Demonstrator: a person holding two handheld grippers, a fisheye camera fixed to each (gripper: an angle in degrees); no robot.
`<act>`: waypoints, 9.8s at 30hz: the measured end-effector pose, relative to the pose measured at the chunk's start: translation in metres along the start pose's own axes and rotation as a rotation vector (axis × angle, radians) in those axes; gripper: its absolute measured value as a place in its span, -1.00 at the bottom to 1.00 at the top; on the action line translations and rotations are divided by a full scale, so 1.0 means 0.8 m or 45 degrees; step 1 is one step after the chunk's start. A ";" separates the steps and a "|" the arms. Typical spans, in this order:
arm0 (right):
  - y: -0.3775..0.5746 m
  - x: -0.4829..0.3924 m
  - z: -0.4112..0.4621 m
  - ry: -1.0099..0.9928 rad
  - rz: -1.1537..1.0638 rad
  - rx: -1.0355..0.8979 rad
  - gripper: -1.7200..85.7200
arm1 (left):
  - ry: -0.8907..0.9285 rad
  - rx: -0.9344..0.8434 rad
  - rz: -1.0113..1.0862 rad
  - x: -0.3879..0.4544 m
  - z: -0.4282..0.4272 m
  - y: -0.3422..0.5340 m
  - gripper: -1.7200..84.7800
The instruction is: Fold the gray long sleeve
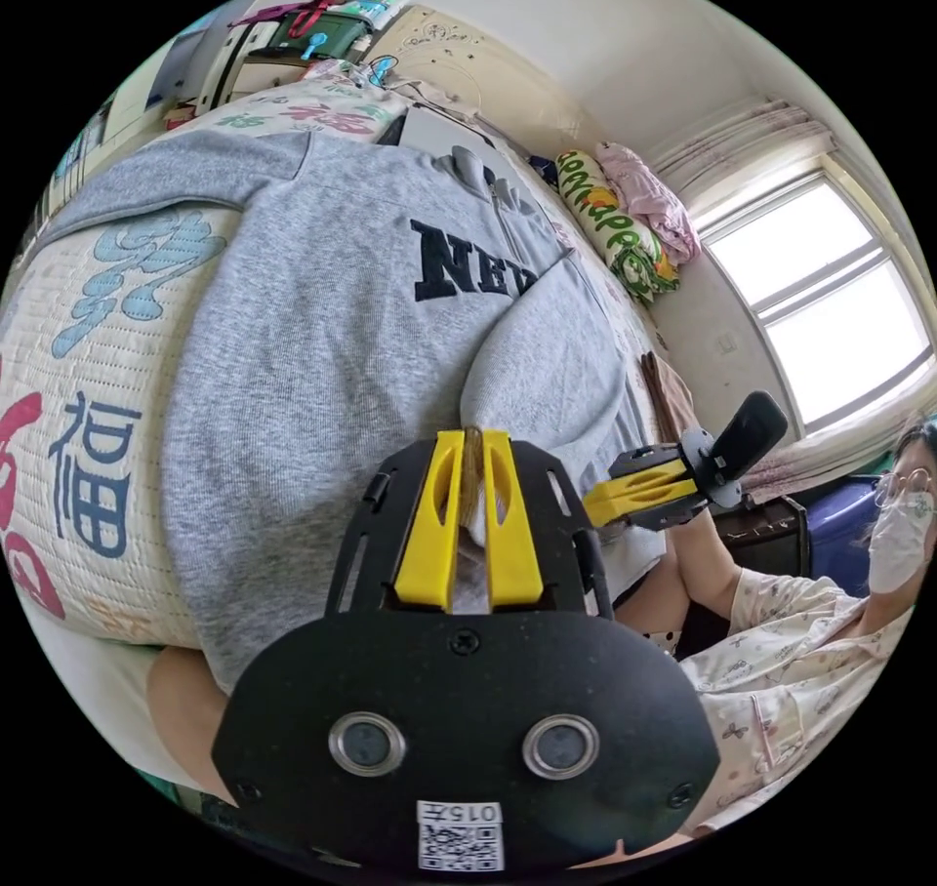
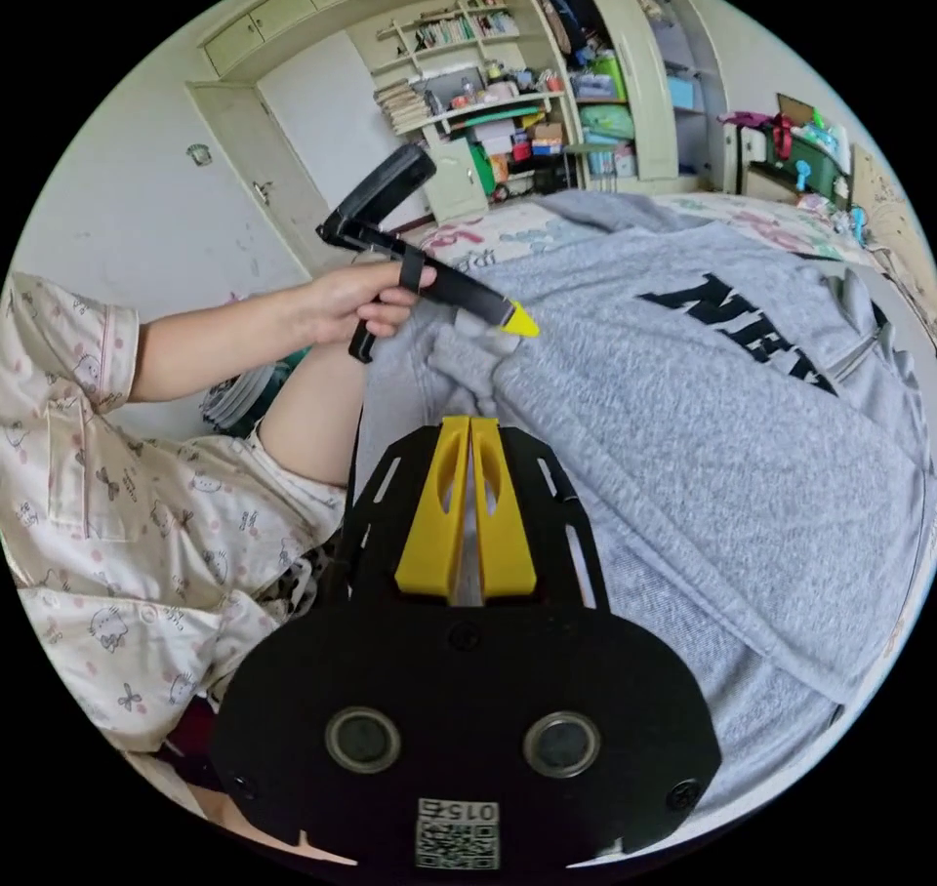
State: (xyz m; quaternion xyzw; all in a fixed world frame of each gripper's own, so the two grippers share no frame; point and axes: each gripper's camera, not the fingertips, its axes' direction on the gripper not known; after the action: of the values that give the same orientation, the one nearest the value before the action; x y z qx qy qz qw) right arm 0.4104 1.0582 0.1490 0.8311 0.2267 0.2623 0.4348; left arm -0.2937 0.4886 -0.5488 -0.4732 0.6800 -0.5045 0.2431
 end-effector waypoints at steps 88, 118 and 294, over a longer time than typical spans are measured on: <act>0.154 0.063 0.042 0.426 -0.038 -0.255 -0.89 | -0.143 0.364 1.127 0.036 0.030 -0.064 -0.96; 0.103 0.085 -0.030 0.423 0.991 0.087 -0.92 | -0.070 -0.288 1.186 0.059 0.066 -0.046 -0.91; 0.486 -0.513 0.001 0.406 -0.227 2.127 -0.97 | -0.397 -0.118 1.573 0.286 -0.131 0.140 -0.80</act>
State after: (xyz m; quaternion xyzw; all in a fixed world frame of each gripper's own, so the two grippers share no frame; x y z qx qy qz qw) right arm 0.1569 0.6079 0.3784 0.8112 0.4685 0.0878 -0.3386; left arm -0.5222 0.3380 -0.5788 -0.0717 0.8052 -0.1664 0.5647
